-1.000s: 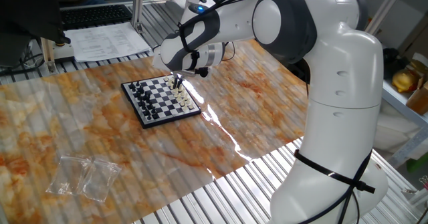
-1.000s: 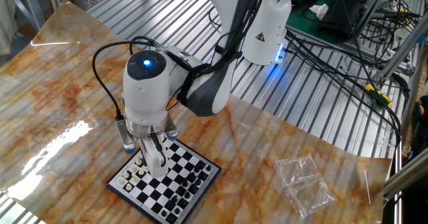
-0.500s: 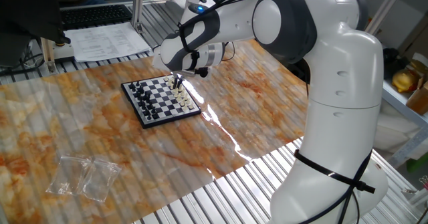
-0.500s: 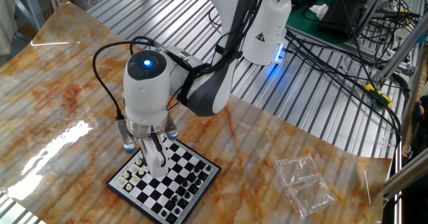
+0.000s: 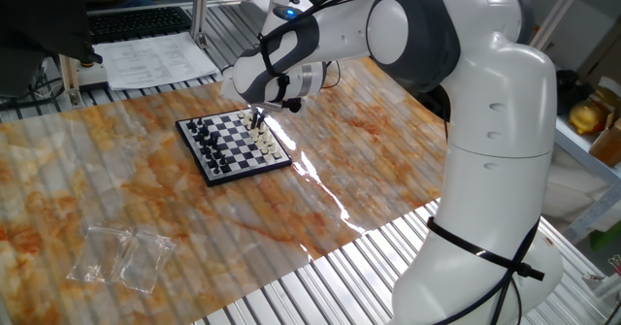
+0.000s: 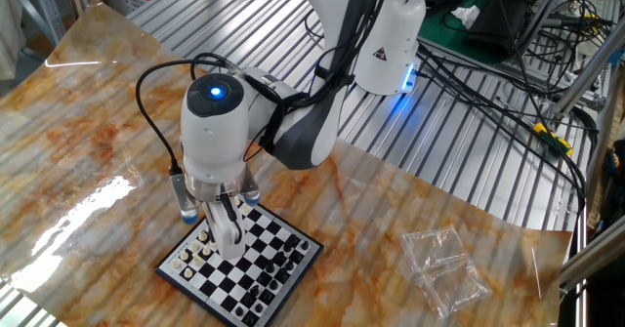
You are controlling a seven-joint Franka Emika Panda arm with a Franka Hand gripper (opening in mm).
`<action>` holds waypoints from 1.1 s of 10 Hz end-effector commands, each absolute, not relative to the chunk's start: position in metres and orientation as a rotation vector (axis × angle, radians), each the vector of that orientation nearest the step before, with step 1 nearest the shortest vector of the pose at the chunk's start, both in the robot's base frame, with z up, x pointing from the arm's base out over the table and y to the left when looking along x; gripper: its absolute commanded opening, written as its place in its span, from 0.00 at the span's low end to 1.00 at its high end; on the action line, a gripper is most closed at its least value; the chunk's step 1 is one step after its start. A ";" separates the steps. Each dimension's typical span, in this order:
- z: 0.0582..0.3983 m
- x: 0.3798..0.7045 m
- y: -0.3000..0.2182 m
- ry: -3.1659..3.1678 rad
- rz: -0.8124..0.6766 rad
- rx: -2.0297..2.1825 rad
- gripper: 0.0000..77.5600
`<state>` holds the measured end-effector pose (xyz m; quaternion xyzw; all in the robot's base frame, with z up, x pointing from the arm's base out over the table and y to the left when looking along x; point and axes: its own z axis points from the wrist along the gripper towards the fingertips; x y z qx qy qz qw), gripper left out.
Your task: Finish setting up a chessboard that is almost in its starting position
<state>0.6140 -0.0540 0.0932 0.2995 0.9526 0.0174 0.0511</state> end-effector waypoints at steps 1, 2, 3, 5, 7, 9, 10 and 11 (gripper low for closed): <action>0.095 0.615 -0.054 2.892 0.049 0.919 0.02; 0.095 0.615 -0.054 2.891 0.047 0.920 0.02; 0.095 0.615 -0.054 2.891 0.047 0.922 0.02; 0.096 0.614 -0.053 2.888 0.046 0.927 0.02; 0.097 0.614 -0.052 2.885 0.043 0.935 0.02; 0.097 0.615 -0.052 2.884 0.041 0.937 0.02; 0.097 0.615 -0.052 2.883 0.041 0.937 0.02; 0.097 0.616 -0.052 2.882 0.040 0.939 0.02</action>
